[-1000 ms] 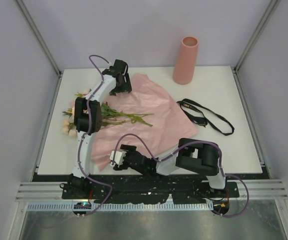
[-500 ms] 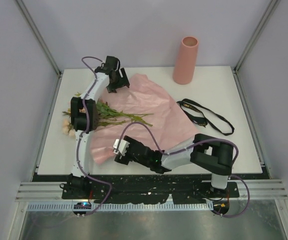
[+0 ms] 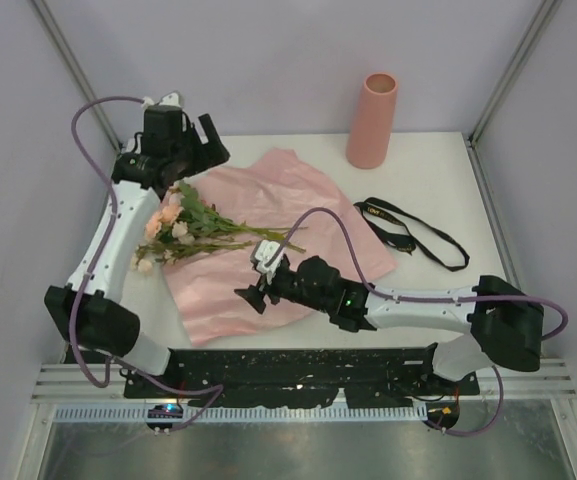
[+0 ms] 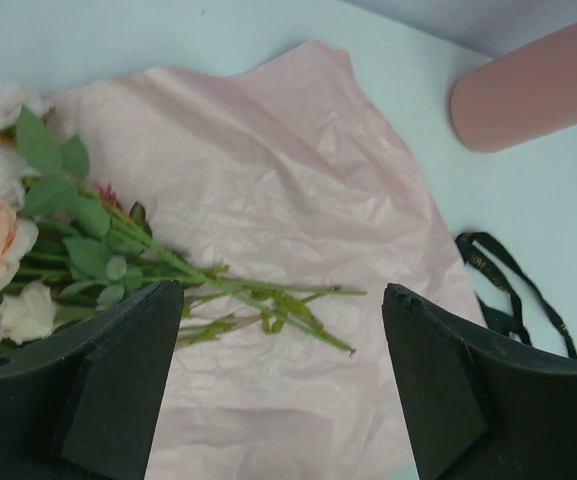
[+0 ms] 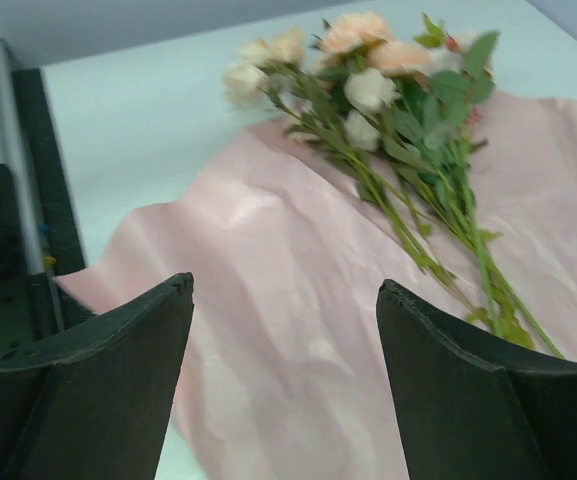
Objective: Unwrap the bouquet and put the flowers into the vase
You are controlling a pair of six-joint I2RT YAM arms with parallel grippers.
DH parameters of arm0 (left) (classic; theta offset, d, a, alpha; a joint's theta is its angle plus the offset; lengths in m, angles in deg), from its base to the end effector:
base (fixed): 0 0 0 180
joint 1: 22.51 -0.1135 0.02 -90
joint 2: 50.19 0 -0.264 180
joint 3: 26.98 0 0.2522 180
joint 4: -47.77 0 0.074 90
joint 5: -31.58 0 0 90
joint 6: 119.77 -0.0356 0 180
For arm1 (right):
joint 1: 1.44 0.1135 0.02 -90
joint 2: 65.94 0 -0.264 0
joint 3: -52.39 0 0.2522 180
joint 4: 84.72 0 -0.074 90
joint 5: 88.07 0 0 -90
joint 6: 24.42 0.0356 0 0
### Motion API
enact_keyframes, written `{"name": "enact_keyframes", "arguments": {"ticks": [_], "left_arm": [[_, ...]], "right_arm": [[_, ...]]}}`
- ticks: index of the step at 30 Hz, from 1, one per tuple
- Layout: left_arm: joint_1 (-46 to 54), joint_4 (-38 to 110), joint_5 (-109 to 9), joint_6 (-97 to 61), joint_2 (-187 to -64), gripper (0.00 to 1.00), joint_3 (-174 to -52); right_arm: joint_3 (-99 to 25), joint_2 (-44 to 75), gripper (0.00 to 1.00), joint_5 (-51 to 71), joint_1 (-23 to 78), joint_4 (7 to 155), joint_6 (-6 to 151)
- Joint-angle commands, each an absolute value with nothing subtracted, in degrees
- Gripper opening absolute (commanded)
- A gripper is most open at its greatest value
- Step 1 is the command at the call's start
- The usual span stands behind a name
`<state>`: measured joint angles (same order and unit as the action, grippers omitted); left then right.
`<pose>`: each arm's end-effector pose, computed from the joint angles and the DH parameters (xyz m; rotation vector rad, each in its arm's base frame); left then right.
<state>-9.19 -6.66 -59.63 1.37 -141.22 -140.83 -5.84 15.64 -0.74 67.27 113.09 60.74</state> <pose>0.3413 -0.0800 0.4178 -0.3461 2.1255 -0.4342 0.1184 0.2994 0.2641 -1.0068 1.4083 0.7968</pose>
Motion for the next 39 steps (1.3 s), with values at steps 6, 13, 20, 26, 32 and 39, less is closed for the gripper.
{"name": "enact_keyframes", "arguments": {"ticks": [6, 13, 20, 26, 32, 39], "left_arm": [[-9.2, -3.6, -53.1, 3.2, -117.5, 0.86, -100.8], [-9.2, -1.9, -47.4, -2.8, -96.8, 0.85, -83.2], [-9.2, -0.4, -40.6, -1.3, -82.0, 0.86, -78.7], [-9.2, -8.0, -43.0, -9.2, -76.1, 0.87, -83.5], [-9.2, -6.5, -49.6, -9.1, -70.0, 0.87, -80.1], [-9.2, -6.8, -52.0, -8.7, -69.6, 0.87, -79.9]], "right_arm": [[-15.6, 26.3, 0.71, 6.1, 51.5, 104.8, 62.5], [-34.7, 39.0, 0.56, 4.0, 50.3, 90.7, 62.0], [-46.8, 49.8, 0.56, 3.0, 49.6, 83.9, 63.4], [-53.6, 56.0, 0.55, -1.4, 49.5, 80.0, 65.1], [-57.3, 59.7, 0.55, -3.2, 49.5, 77.2, 65.4], [-58.8, 60.8, 0.55, -5.5, 49.5, 76.6, 64.5]]}}
